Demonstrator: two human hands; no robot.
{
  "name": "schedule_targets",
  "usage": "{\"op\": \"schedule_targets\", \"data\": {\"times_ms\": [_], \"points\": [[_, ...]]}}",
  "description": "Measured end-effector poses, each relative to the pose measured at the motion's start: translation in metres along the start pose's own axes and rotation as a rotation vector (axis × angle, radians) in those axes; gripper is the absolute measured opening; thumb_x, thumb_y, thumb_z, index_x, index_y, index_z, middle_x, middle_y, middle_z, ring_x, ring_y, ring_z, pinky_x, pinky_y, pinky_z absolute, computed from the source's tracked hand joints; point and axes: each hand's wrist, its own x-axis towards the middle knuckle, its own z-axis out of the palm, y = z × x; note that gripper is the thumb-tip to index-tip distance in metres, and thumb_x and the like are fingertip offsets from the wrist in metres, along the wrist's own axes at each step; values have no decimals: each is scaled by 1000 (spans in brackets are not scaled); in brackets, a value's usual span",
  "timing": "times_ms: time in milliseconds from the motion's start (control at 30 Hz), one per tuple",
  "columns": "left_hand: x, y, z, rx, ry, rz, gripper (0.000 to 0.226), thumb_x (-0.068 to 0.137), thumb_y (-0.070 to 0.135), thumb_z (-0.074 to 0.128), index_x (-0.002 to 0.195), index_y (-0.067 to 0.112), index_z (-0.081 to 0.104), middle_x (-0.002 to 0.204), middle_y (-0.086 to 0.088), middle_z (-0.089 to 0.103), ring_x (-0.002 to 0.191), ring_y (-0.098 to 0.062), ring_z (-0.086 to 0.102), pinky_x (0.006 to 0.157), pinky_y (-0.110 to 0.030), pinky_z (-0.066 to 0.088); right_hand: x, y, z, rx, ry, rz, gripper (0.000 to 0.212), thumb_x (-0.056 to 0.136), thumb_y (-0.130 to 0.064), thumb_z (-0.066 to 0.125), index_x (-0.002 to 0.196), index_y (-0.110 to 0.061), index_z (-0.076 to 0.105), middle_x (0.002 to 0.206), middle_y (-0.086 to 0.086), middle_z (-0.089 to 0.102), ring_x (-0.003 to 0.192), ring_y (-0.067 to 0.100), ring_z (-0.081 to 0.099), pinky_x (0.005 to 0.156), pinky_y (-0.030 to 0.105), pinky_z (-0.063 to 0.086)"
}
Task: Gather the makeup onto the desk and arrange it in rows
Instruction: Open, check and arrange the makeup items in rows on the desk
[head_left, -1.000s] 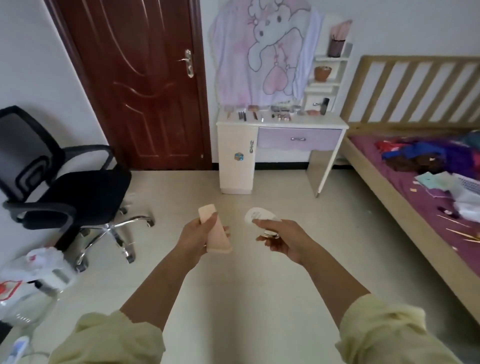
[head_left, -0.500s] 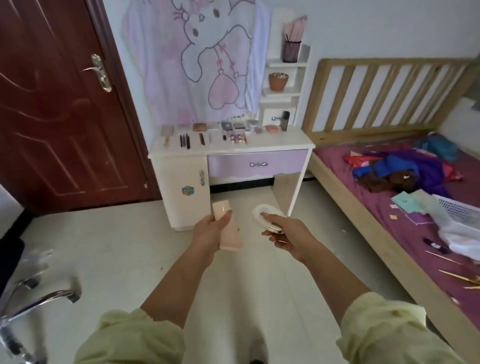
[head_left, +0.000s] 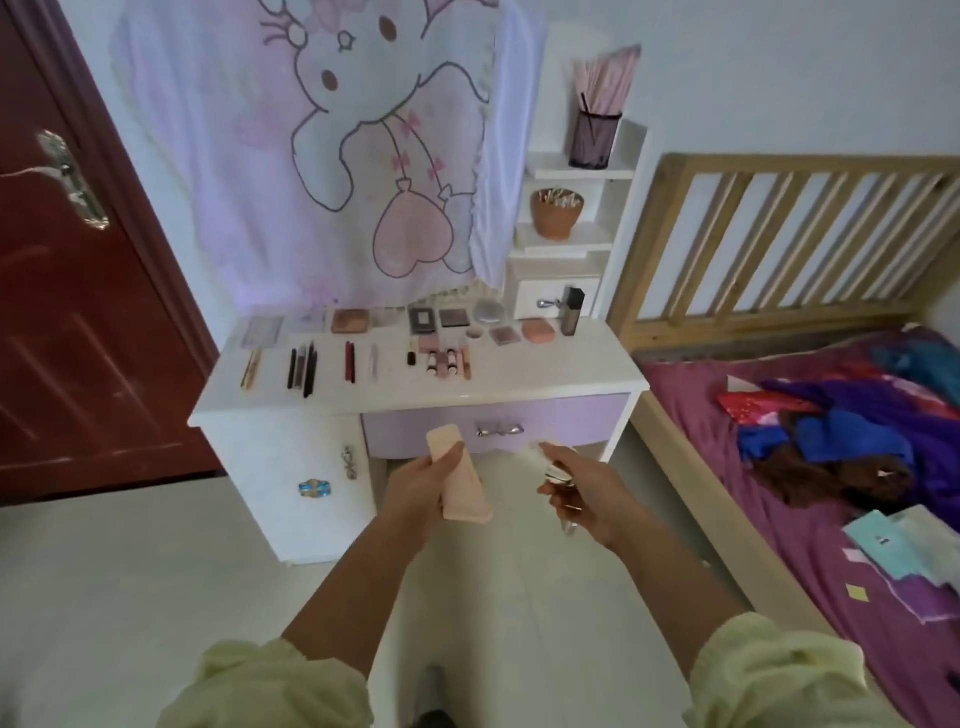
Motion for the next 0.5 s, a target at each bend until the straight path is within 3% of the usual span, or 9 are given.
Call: {"op": "schedule_targets", "data": {"times_ms": [100, 167, 267, 367, 500], "points": [[79, 24, 25, 57, -41, -9, 23, 91, 10, 62, 111, -2, 61, 81, -3, 65, 67, -15, 64, 60, -29, 56, 72, -31, 0, 18, 22, 1, 34, 86, -33, 69, 103, -3, 66, 67, 11, 66, 53, 16, 54, 55, 24, 46], [121, 39, 39, 115, -75, -53, 29, 94, 7, 57, 120, -7, 56, 82, -4, 62, 72, -17, 60, 75, -35, 52, 111, -49, 0, 17, 46, 7, 37, 86, -33, 70, 103, 0, 67, 68, 12, 66, 55, 17, 54, 56, 25, 47], [178, 54, 55, 203, -104, -108, 35, 94, 11, 59, 122, -10, 55, 96, -12, 65, 86, -28, 63, 87, -42, 50, 161, -71, -2, -15, 72, 25, 35, 86, -32, 70, 98, 1, 68, 67, 11, 68, 56, 17, 55, 56, 24, 46], [228, 59, 68, 219, -69, -121, 33, 87, 18, 70, 113, -2, 64, 100, -12, 70, 87, -27, 67, 78, -39, 56, 202, -88, -9, -24, 98, 58, 36, 83, -33, 72, 95, 1, 68, 70, 14, 69, 56, 17, 54, 56, 24, 46], [287, 62, 98, 171, -57, -200, 23, 86, 13, 70, 103, 0, 63, 92, -13, 68, 76, -25, 65, 48, -27, 55, 262, -112, -27, -37, 116, 105, 38, 81, -34, 74, 97, 0, 67, 70, 14, 70, 57, 18, 55, 58, 25, 44]]}}
